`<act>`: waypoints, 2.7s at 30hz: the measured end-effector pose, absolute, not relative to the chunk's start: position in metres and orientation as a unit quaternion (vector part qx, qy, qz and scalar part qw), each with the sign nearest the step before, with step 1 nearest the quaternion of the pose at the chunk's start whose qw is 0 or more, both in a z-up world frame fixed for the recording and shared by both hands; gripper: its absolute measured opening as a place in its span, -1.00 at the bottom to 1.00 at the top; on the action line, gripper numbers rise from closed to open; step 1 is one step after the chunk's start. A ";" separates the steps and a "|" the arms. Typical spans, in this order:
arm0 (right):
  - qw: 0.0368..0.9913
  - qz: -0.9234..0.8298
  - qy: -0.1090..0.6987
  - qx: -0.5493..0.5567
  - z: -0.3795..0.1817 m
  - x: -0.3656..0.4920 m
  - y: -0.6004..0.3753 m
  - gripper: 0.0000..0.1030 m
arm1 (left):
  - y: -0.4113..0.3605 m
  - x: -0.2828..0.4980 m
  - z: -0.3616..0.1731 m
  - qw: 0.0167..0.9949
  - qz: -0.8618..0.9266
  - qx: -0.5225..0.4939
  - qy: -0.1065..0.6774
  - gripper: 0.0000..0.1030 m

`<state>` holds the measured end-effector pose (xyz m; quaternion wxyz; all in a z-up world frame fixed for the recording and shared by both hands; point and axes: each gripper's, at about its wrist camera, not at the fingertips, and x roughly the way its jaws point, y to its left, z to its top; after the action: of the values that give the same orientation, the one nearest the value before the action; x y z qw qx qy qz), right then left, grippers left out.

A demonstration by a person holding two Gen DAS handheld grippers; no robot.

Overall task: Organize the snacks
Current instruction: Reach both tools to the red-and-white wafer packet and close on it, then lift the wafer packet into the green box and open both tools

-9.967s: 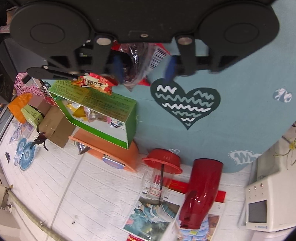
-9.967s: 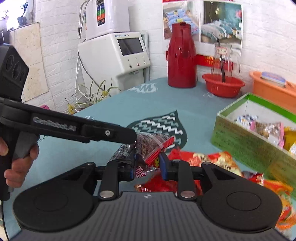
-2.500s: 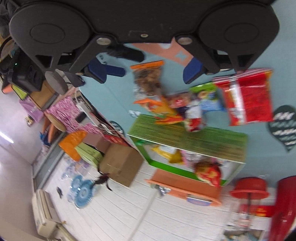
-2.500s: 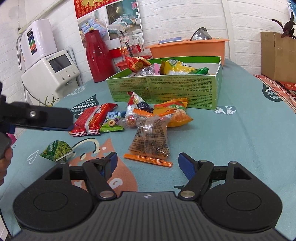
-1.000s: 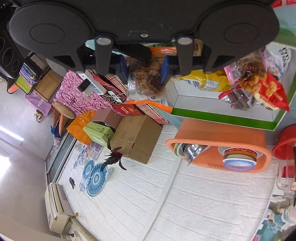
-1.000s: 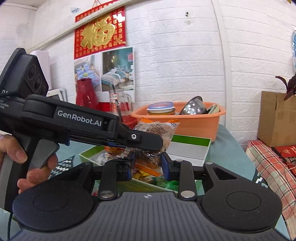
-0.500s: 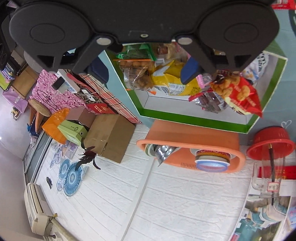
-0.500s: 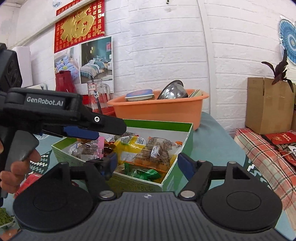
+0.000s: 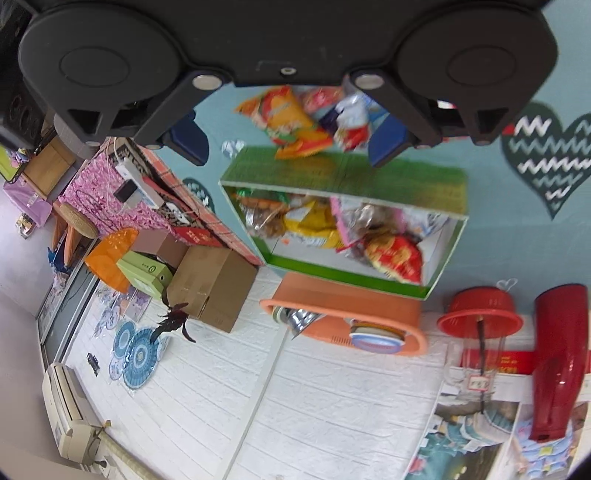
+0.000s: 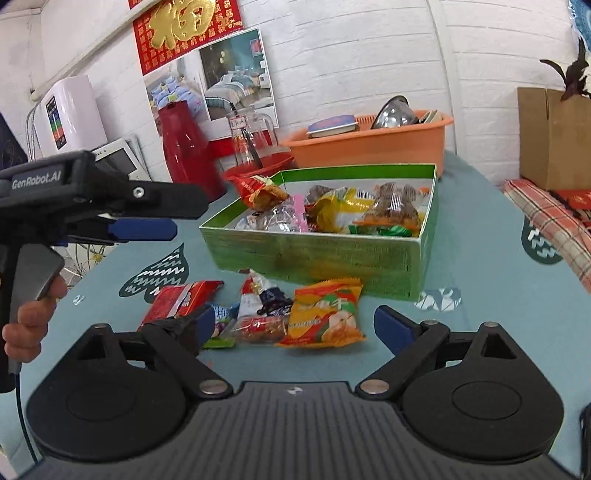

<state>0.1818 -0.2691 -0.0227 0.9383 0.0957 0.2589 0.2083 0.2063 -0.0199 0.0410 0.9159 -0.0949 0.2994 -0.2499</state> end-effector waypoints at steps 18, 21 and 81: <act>0.892 0.326 0.297 0.096 -0.033 0.184 -0.178 1.00 | 0.089 0.189 -0.008 0.909 -0.168 -0.167 0.343 1.00; 0.890 0.340 0.291 0.089 -0.034 0.194 -0.162 1.00 | 0.099 0.192 -0.015 0.903 -0.172 -0.186 0.347 0.89; 0.966 0.190 0.171 0.050 -0.008 0.325 -0.240 0.53 | -0.027 0.345 0.036 0.937 -0.209 -0.124 0.250 1.00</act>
<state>0.3252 -0.2403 -0.0080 0.9656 0.0498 0.1709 0.1897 0.3450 -0.0268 0.0358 0.9371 -0.1240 0.2504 -0.2091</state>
